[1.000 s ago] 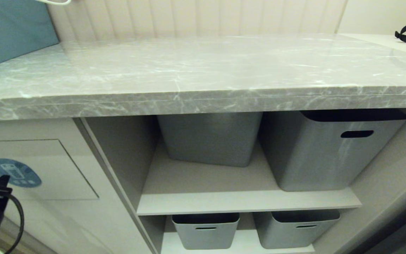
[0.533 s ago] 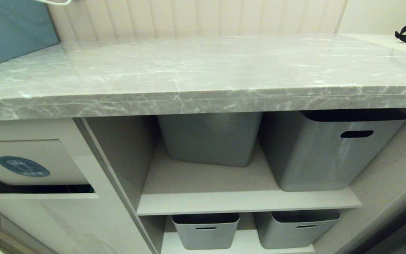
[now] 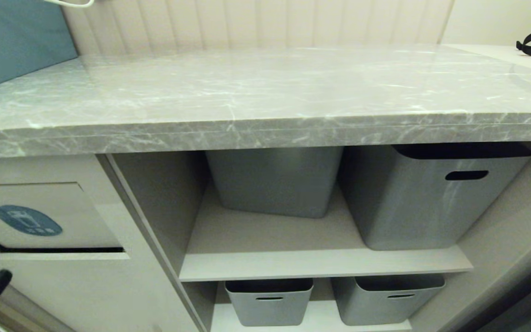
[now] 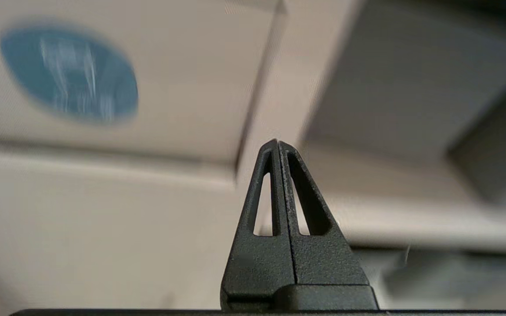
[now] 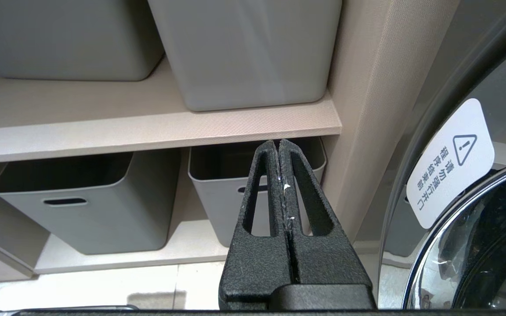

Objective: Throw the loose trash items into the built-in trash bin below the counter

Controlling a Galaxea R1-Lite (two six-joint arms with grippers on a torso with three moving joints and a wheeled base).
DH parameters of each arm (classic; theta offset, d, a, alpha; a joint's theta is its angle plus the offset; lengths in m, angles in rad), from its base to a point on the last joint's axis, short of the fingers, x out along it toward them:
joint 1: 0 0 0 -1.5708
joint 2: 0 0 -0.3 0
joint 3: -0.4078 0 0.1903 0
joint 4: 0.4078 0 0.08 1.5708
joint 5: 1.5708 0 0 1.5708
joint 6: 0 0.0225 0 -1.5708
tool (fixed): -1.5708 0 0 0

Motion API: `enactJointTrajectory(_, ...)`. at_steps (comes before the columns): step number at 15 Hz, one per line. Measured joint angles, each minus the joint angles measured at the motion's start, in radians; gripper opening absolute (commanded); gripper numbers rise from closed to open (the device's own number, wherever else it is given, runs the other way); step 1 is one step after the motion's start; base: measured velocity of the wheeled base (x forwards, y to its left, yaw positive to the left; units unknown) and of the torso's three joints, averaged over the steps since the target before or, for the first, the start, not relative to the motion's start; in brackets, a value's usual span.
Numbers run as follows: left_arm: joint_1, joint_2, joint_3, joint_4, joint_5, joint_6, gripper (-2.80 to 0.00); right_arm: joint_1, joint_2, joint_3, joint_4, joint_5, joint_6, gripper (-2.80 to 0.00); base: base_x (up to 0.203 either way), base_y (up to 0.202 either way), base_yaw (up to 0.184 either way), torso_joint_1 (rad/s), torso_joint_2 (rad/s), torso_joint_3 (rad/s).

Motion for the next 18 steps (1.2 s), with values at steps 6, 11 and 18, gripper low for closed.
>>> enactJointTrajectory(6, -0.079, -0.307, 0.013, 0.624, 0.249, 0.088, -2.8, 0.0, 0.0, 0.0, 0.0, 0.0, 0.0, -2.8, 0.0, 0.0, 0.0, 0.0, 0.0, 0.0)
enactJointTrajectory(11, -0.249, -0.337, 0.007, 0.659, 0.247, 0.099, -2.8, 0.0, 0.0, 0.0, 0.0, 0.0, 0.001, -2.8, 0.0, 0.0, 0.0, 0.0, 0.0, 0.0)
enactJointTrajectory(18, -0.265, -0.578, 0.031, 0.58, 0.295, 0.098, -2.8, 0.0, 0.0, 0.0, 0.0, 0.0, 0.0, -2.8, 0.0, 0.0, 0.0, 0.0, 0.0, 0.0)
